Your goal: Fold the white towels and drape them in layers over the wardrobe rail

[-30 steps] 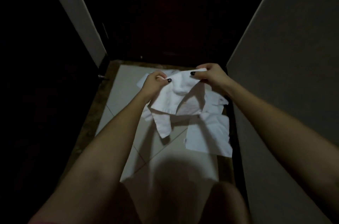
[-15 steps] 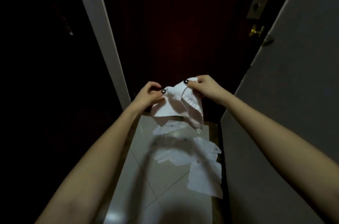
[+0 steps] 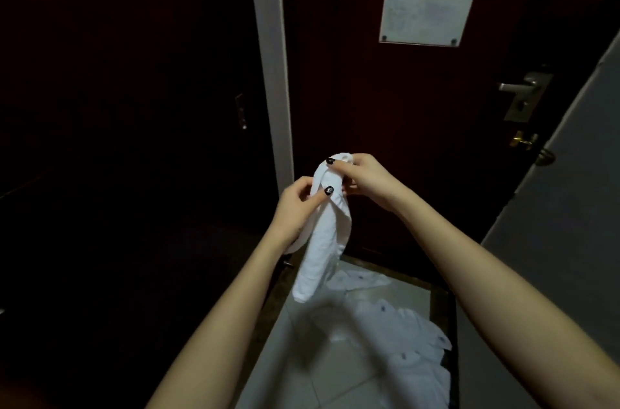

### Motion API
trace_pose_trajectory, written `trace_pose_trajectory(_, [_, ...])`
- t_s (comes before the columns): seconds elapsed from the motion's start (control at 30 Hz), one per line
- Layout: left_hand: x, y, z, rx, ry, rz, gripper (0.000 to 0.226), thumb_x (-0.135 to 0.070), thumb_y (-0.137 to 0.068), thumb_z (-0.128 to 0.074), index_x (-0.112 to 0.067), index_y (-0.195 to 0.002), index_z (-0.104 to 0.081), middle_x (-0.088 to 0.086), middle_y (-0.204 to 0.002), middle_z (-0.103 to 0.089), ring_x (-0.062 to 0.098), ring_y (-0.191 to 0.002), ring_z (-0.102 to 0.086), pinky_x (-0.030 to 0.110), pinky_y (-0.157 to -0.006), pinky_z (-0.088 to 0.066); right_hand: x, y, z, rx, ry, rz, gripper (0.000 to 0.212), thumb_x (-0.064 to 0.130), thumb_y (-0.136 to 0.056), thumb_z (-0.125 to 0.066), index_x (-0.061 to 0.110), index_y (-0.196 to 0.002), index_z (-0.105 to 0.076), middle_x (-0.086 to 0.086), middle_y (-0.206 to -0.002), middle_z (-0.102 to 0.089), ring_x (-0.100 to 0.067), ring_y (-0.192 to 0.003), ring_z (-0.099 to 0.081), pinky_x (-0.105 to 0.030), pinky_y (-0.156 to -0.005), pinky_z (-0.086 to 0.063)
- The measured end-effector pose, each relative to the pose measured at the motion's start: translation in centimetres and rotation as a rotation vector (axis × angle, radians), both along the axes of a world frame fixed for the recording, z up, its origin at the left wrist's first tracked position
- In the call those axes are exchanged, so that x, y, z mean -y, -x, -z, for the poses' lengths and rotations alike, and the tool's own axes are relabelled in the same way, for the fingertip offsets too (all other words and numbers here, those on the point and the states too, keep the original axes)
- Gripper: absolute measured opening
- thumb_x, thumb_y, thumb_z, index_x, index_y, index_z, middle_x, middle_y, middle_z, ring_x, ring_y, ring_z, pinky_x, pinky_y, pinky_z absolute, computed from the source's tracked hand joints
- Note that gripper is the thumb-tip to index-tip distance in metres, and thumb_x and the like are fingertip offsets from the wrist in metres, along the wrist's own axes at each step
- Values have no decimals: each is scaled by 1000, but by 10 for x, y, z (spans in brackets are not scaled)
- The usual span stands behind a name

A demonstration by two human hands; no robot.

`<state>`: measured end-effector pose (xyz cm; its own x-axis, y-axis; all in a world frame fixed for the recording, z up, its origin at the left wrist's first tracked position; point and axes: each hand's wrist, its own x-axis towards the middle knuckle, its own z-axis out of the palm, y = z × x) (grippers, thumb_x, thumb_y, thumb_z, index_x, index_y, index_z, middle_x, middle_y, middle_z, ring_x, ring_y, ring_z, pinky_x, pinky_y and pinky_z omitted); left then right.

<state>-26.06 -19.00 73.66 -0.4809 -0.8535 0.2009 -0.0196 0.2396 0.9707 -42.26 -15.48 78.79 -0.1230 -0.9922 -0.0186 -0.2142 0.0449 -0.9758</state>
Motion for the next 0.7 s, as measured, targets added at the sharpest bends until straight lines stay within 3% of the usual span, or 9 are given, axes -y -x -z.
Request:
trace_pose_trajectory(0.1, [-18,-21,3,-22,-6,-112,14,-21,-96,-59,-11,-89,-67,1,-82,-66,7,-75,-60,20,-67,-47,-4,-24,8,45,16,28,15,22,-97,-58,7,-99,-60,-1,-73,-61,-6,-59,-56,-19,-57,-49])
trace_pose_trajectory(0.17, [-30,-35,7,-53,-33,-218,23,-22,-97,-56,-8,-80,-64,1,-71,-59,5,-66,-52,20,-60,-40,-10,-42,15,124,26,62,16,21,-94,-62,12,-105,-53,-3,-77,-61,-5,-59,-56,-24,-60,-48])
trace_pose_trajectory(0.3, [-59,-65,14,-119,-122,-391,26,-18,-95,-60,-12,-70,-61,-9,-60,-58,1,-58,-49,18,-55,-38,-37,-82,34,179,51,-53,30,15,-92,-64,13,-121,-56,-1,-79,-65,-7,-73,-63,-25,-74,-51])
trace_pose_trajectory(0.43, [-92,-99,14,-130,-200,-484,23,-19,-93,-63,-13,-71,-66,-3,-64,-63,9,-60,-55,24,-57,-42,-70,-118,47,143,63,-289,31,13,-90,-67,19,-121,-66,3,-106,-73,-11,-100,-69,-26,-86,-56])
trace_pose_trajectory(0.5, [-110,-117,12,-137,-219,-530,24,-24,-93,-63,-10,-73,-67,2,-65,-62,13,-60,-54,26,-56,-42,-84,-133,52,173,56,-322,25,10,-92,-63,20,-115,-69,5,-102,-74,-11,-96,-70,-25,-82,-57])
trace_pose_trajectory(0.57, [-128,-135,12,-132,-217,-610,28,-27,-93,-63,-5,-75,-66,6,-66,-59,17,-61,-51,26,-54,-40,-94,-146,57,141,68,-305,11,16,-95,-60,19,-96,-71,6,-85,-73,-10,-79,-69,-24,-68,-54])
trace_pose_trajectory(0.63, [-146,-151,15,-133,-203,-718,33,-26,-94,-62,2,-77,-63,9,-67,-55,18,-63,-47,27,-55,-37,-99,-157,64,79,108,-267,27,20,-96,-59,8,-73,-63,1,-66,-61,-13,-63,-55,-30,-59,-43])
trace_pose_trajectory(0.7, [-164,-167,20,-125,-182,-850,34,-26,-94,-61,5,-78,-62,9,-67,-53,16,-63,-47,26,-55,-36,-102,-166,70,52,134,-292,32,21,-96,-59,0,-72,-60,-9,-66,-56,-17,-63,-49,-32,-60,-38])
